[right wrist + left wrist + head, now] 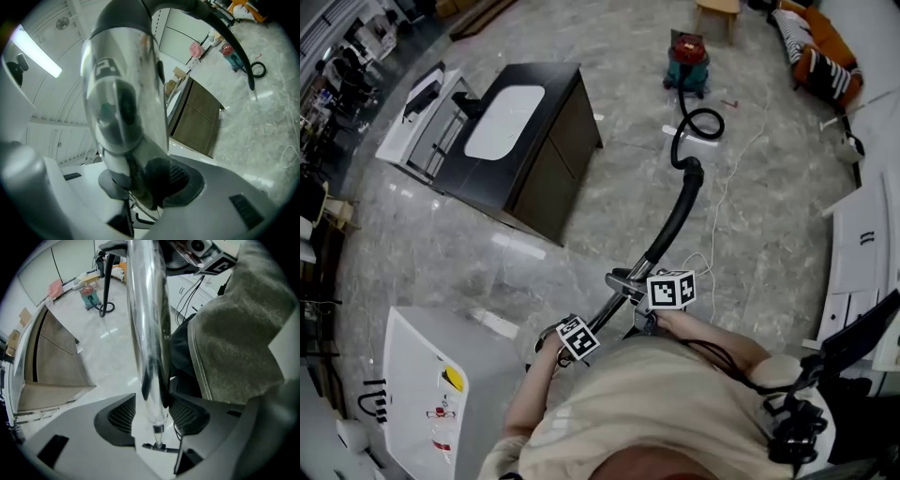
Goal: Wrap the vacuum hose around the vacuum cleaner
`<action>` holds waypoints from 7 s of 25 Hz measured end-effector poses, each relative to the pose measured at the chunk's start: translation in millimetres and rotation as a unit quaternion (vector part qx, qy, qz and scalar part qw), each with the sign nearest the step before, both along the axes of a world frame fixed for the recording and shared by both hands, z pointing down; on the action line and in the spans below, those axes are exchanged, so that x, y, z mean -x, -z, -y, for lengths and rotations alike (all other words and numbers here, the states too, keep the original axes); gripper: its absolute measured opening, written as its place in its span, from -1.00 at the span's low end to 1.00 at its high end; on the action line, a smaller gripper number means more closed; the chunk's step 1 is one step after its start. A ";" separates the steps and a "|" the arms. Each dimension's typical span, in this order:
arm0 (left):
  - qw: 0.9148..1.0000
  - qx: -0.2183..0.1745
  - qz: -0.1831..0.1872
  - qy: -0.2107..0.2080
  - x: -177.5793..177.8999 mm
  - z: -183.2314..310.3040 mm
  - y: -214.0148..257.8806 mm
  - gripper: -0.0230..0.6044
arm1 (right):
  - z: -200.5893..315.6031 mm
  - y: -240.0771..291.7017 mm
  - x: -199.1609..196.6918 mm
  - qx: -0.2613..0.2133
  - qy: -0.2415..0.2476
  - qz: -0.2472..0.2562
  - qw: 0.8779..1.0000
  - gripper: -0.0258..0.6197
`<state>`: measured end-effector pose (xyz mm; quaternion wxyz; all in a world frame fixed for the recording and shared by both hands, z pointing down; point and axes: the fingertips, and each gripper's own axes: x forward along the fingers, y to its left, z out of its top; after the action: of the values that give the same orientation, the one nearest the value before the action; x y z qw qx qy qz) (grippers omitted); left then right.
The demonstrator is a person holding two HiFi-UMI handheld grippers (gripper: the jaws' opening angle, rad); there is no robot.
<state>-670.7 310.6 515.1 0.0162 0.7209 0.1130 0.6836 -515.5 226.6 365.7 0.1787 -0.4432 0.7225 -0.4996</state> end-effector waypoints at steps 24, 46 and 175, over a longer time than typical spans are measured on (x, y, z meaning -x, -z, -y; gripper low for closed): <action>0.960 0.093 -0.259 0.059 -257.1 148.4 77.5 0.42 | 150.1 41.3 -144.9 -0.055 -0.013 -0.052 0.997 -0.51; 0.953 0.155 -0.241 -0.096 -324.7 259.1 24.9 -0.57 | 284.2 41.6 -202.3 -0.058 -0.058 -0.145 0.986 -0.49; 0.941 -0.087 -0.316 -0.088 -1404.1 684.7 152.6 -0.58 | 628.1 205.1 -1225.5 -0.334 -0.032 -0.335 0.881 -0.52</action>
<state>733.4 -374.1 362.5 -0.1432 0.8856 0.1152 0.4266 710.0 -401.5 160.6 0.0793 -0.5208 0.8488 -0.0447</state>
